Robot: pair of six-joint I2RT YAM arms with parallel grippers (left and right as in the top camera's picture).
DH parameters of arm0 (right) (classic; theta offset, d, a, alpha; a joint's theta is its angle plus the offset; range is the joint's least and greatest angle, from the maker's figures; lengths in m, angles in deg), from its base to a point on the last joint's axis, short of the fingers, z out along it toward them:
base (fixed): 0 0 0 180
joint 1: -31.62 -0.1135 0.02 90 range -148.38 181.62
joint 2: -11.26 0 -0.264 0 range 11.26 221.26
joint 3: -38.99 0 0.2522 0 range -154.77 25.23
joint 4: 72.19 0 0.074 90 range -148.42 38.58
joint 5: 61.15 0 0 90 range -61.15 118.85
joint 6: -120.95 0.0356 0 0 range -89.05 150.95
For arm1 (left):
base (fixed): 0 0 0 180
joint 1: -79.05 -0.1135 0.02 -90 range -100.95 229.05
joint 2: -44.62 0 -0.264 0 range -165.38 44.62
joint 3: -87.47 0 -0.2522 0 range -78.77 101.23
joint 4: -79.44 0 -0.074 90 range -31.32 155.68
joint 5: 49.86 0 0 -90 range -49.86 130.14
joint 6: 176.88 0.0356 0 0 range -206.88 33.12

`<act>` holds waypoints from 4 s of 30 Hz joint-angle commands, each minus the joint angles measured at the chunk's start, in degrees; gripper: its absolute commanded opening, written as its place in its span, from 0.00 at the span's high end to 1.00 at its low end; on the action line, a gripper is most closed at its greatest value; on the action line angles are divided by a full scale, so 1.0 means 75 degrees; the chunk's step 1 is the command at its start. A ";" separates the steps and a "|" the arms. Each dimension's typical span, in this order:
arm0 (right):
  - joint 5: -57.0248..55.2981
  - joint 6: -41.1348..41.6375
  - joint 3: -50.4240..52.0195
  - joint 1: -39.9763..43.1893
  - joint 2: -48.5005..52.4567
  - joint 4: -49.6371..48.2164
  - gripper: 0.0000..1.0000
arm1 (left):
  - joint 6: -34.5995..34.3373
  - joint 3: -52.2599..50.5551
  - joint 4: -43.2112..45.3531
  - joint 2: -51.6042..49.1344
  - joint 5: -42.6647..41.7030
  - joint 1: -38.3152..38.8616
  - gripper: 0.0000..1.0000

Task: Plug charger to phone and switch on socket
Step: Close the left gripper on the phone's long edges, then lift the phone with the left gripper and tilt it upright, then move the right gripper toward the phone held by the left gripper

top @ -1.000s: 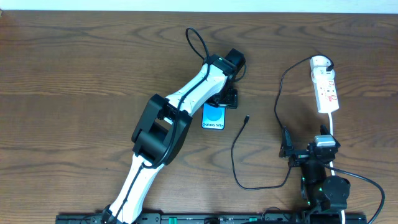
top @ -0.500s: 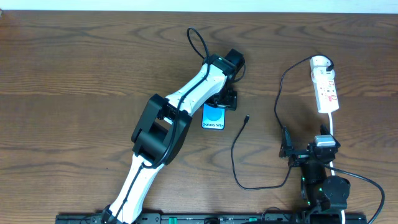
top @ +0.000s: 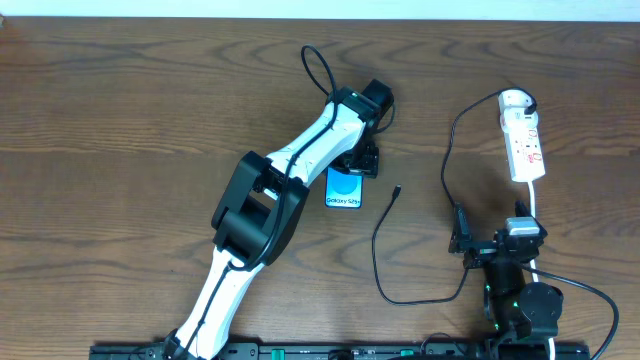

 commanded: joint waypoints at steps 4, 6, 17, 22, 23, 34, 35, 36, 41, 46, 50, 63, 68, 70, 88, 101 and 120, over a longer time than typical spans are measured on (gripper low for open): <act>-0.0009 -0.0064 0.0017 -0.0082 -0.0041 0.0029 0.01 | 0.0122 -0.0280 -0.0093 -0.0152 0.0213 -0.0015 0.20; -0.0009 -0.0064 0.0017 -0.0082 -0.0041 0.0029 0.01 | 0.0122 -0.0280 -0.0093 -0.0152 0.0216 -0.0015 0.20; -0.0009 -0.0064 0.0017 -0.0082 -0.0041 0.0026 0.01 | 0.0093 -0.0154 -0.0131 0.0096 0.0181 -0.0015 0.25; -0.0009 -0.0064 0.0017 -0.0082 -0.0041 0.0029 0.01 | -0.0079 -0.0157 -0.0189 0.0481 0.0009 -0.0015 0.26; -0.0009 -0.0064 0.0017 -0.0082 -0.0041 0.0029 0.01 | -0.0082 -0.0157 -0.0201 0.0536 -0.0044 -0.0015 0.26; -0.0009 -0.0064 0.0017 -0.0082 -0.0041 0.0029 0.01 | -0.0079 -0.0154 -0.0463 0.1530 -0.1533 -0.0128 0.26; -0.0009 -0.0064 0.0017 -0.0082 -0.0041 0.0029 0.01 | -0.0079 -0.0154 -0.0513 0.1612 -0.1827 -0.0166 0.26; -0.0009 -0.0064 0.0017 -0.0082 -0.0041 0.0029 0.01 | -0.0079 -0.0154 -0.0542 0.1682 -0.2057 -0.0189 0.26; -0.0009 -0.0064 0.0017 -0.0082 -0.0041 0.0029 0.01 | -0.0082 -0.0157 -0.0766 0.1985 -0.4159 -0.0420 0.26; -0.0009 -0.0064 0.0017 -0.0082 -0.0041 0.0029 0.01 | -0.0082 -0.0157 -0.0799 0.2057 -0.6846 -0.0708 0.26; -0.0009 -0.0064 0.0017 -0.0082 -0.0041 0.0029 0.01 | -0.0082 -0.0157 -0.0793 0.2057 -0.9075 -0.1035 0.26; -0.0009 -0.0064 0.0017 -0.0082 -0.0041 0.0029 0.01 | -0.1309 -0.0157 -0.0848 0.2057 -1.0856 -0.2556 0.26; -0.0009 -0.0064 0.0017 -0.0082 -0.0041 0.0029 0.01 | -0.1376 -0.0157 -0.0874 0.2057 -1.1494 -0.3069 0.26; -0.0009 -0.0064 0.0017 -0.0082 -0.0041 0.0029 0.01 | -0.1373 -0.0157 -0.0883 0.2057 -1.1497 -0.3279 0.26; -0.0009 -0.0064 0.0017 -0.0082 -0.0041 0.0029 0.01 | -0.1370 -0.0157 -0.2031 0.2057 -1.1497 -0.3704 0.26; -0.0697 -0.0493 0.0017 -0.0076 -0.0041 0.0047 0.01 | -0.1332 -0.0157 -0.2363 0.2317 -1.1500 -0.3704 0.26; 0.3719 0.4817 -0.0017 -0.0079 -0.0041 -0.3818 0.01 | -0.1218 -0.0157 -0.2363 0.2512 -1.1497 -0.3701 0.26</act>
